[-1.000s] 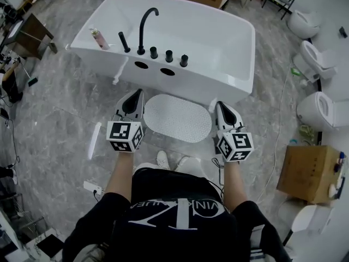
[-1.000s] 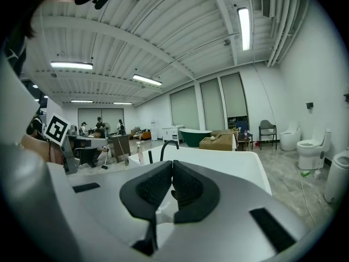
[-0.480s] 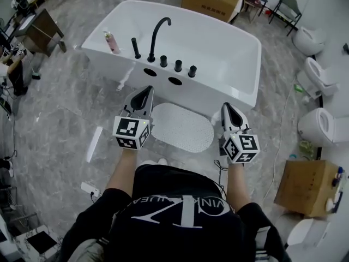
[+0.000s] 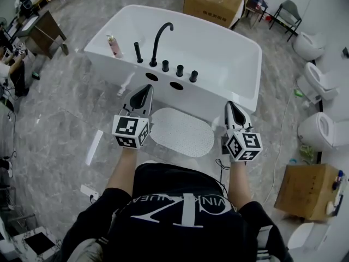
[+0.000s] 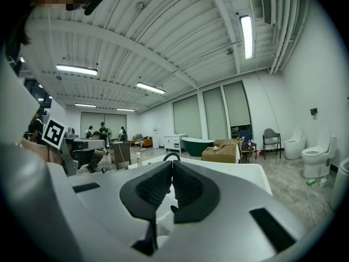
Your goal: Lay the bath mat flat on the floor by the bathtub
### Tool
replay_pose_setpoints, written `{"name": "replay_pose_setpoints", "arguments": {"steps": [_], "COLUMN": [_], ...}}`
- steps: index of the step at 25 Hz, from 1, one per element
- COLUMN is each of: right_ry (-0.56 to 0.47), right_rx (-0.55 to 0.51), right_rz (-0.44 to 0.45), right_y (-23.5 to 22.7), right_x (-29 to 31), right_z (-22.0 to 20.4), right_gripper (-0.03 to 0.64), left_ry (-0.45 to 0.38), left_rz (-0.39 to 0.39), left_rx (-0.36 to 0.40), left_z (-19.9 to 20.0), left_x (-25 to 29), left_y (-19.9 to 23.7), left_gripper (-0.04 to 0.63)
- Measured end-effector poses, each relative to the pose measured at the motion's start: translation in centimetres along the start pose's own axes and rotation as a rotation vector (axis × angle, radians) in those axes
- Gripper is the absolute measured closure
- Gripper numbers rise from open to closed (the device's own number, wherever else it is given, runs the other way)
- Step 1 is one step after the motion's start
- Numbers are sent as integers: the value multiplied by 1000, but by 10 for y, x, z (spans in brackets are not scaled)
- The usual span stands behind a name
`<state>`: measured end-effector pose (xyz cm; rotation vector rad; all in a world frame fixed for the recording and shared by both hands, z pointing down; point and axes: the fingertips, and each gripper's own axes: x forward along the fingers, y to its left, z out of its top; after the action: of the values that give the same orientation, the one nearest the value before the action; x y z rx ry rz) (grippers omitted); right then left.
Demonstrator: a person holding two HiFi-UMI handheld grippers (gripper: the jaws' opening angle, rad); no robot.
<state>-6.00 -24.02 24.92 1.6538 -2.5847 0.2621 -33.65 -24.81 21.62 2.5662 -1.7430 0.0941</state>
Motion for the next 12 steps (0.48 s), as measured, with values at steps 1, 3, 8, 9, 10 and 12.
{"name": "replay_pose_setpoints", "arguments": {"steps": [1, 3, 8, 9, 10, 12], "right_ry": [1, 7, 21, 22, 24, 27], "right_rx": [1, 1, -5, -7, -8, -6], "right_rz": [2, 8, 10, 10, 8, 3], "right_y": [1, 3, 5, 5, 5, 3], "right_x": [0, -3, -5, -5, -6, -8], "right_z": [-1, -4, -9, -10, -10, -11], "right_gripper": [591, 591, 591, 591, 591, 591], "left_ry": [-2, -3, 2, 5, 7, 11], "left_rz": [3, 9, 26, 28, 31, 36], "left_rx": [1, -1, -18, -22, -24, -25], "left_z": [0, 0, -4, -5, -6, -7], "left_x": [-1, -3, -5, -6, -6, -7], "left_y": [0, 0, 5, 6, 7, 7], "left_gripper": [581, 581, 581, 581, 581, 581]}}
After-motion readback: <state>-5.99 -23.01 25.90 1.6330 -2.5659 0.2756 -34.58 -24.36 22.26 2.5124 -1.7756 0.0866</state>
